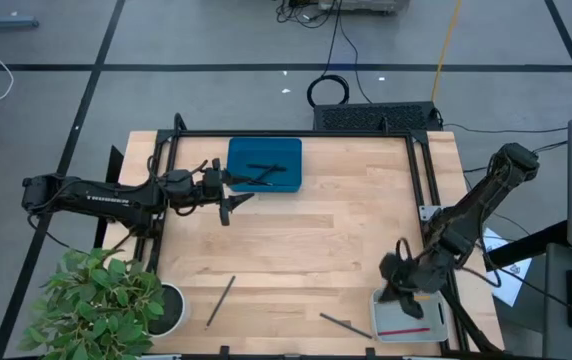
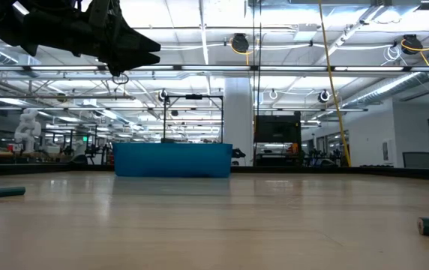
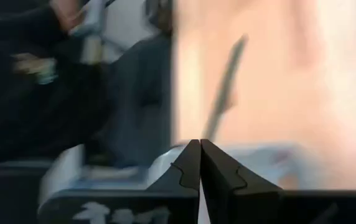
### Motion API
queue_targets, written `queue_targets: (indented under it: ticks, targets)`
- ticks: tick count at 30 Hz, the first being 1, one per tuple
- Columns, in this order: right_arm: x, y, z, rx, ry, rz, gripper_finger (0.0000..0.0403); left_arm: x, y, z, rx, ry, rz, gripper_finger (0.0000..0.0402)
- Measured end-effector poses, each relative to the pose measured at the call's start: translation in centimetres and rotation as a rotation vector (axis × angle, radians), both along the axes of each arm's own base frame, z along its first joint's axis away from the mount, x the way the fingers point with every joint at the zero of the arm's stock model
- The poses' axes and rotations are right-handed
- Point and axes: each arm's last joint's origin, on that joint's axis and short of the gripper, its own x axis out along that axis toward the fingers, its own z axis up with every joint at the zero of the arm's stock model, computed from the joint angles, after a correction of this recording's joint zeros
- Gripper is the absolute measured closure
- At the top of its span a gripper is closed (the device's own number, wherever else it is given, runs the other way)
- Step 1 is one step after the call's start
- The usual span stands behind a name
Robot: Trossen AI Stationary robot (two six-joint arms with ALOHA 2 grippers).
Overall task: Sort pens & pencils
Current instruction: Put the left green pencil into the gray bin
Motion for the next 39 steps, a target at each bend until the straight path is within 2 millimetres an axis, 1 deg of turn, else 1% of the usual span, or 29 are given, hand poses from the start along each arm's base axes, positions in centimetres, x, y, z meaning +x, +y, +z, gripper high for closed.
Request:
queue_targets:
  ticks: [4, 9, 11, 14, 16, 18, 20, 22, 25, 27, 30, 35, 39]
  targets:
    - [1.0, -2.4, 0.1, -0.260, -0.148, -0.053, 0.0403, 0.0, 0.0, 0.0, 0.004, 0.001, -0.001, 0.0174]
    - [3.9, -5.9, 0.5, -0.558, -0.321, -0.068, 0.0403, 0.0, 0.0, 0.0, 0.004, 0.003, -0.001, 0.0174]
    - [5.3, -7.6, 0.5, -0.636, -0.443, -0.095, 0.0403, 0.0, 0.0, -0.1, 0.006, 0.012, -0.001, 0.0174]
    - [6.8, -10.3, 0.0, -0.720, -0.713, -0.160, 0.0403, 0.0, 0.0, -0.3, 0.007, 0.038, -0.002, 0.0174]
    - [7.0, -12.2, -0.7, -0.760, -0.876, -0.218, 0.0403, 0.0, 0.0, -0.5, 0.012, 0.058, -0.003, 0.0174]
    - [6.5, -13.9, -1.7, -0.799, -0.984, -0.273, 0.0403, -0.1, -0.1, -0.6, 0.014, 0.068, -0.018, 0.0174]
    - [5.9, -15.4, -2.3, -0.832, -1.056, -0.338, 0.0403, 0.0, -0.1, -0.5, 0.020, 0.061, -0.041, 0.0174]
    - [5.4, -16.6, -2.8, -0.855, -1.074, -0.386, 0.0403, 0.0, -0.1, -0.3, 0.030, 0.037, -0.047, 0.0174]
    - [5.2, -17.8, -3.1, -0.880, -1.039, -0.435, 0.0403, 0.0, -0.1, -0.1, 0.077, 0.027, -0.051, 0.0174]
    - [5.2, -18.2, -3.0, -0.883, -1.026, -0.456, 0.0403, 0.0, 0.0, -0.2, 0.125, 0.043, -0.050, 0.0174]
    - [5.2, -18.4, -2.9, -0.911, -1.029, -0.453, 0.0403, -0.1, 0.3, -0.2, 0.142, 0.054, -0.037, 0.0174]
    - [5.2, -18.4, -2.9, -1.013, -1.037, -0.407, 0.0403, -0.1, 0.7, -0.4, 0.122, 0.061, -0.049, 0.0174]
    - [5.2, -18.5, -2.8, -1.018, -1.040, -0.417, 0.0402, -0.1, 0.7, -0.5, 0.098, 0.073, -0.049, 0.0174]
